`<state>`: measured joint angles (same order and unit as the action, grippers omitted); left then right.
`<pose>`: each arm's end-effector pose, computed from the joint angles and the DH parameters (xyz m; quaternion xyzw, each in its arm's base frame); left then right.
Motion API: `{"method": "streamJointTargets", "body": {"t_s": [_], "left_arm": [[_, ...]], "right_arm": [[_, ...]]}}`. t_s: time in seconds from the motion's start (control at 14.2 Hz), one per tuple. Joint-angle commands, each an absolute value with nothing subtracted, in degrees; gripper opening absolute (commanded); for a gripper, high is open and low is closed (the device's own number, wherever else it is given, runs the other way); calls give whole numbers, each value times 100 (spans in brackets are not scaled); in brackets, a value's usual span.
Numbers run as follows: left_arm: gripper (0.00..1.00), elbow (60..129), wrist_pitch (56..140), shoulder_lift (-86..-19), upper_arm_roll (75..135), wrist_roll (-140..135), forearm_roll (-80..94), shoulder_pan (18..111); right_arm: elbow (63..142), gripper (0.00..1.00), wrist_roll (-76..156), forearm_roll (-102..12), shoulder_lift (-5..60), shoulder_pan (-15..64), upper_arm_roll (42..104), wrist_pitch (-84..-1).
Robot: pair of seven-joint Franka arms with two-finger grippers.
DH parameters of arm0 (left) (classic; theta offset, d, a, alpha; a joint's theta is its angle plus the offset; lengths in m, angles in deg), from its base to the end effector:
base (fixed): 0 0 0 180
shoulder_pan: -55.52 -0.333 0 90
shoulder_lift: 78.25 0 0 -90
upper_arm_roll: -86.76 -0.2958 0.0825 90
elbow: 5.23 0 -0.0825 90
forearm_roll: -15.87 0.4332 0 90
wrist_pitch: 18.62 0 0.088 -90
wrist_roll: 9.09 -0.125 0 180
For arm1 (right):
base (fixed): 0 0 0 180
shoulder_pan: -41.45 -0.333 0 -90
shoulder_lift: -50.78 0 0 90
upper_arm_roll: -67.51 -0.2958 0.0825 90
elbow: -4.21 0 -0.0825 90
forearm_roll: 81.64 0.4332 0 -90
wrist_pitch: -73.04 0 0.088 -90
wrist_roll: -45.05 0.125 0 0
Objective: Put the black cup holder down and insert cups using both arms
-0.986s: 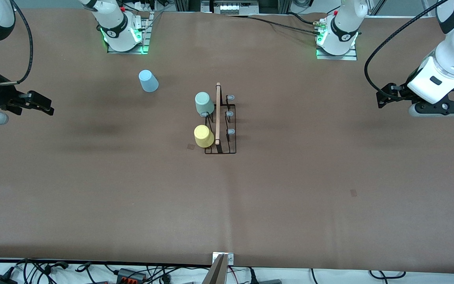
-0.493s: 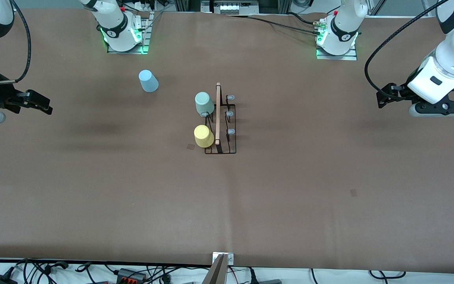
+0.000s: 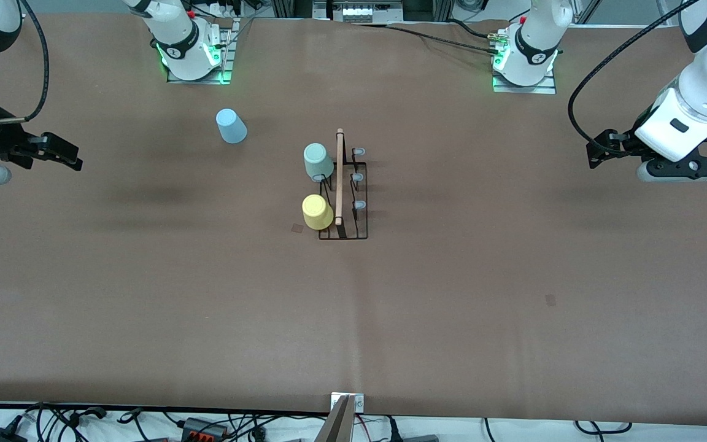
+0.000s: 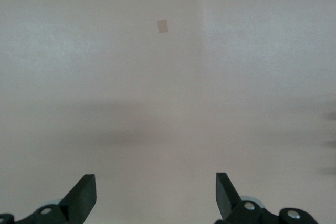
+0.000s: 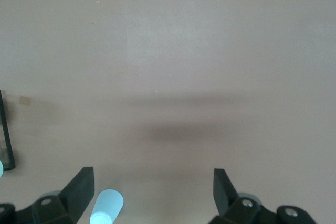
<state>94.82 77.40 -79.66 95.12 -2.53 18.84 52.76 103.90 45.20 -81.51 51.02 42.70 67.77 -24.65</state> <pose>0.5958 -0.0531 0.5184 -0.9993 -0.0051 0.0200 0.0298 0.6060 -0.0157 0.5118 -0.9998 0.0147 0.0153 0.0013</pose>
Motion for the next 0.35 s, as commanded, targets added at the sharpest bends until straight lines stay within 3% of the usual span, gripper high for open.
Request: {"method": "streamJointTargets", "body": {"t_s": [0.0,0.28], "left_arm": [[100,9391,7630,-7974,9476,-329,1771,5280],[100,9391,7630,-7983,9476,-329,1771,5280]], "right_arm": [[10599,100,4444,-8217,5315,4365,6663,-2513],[10599,100,4444,-8217,5315,4347,6663,-2522]]}}
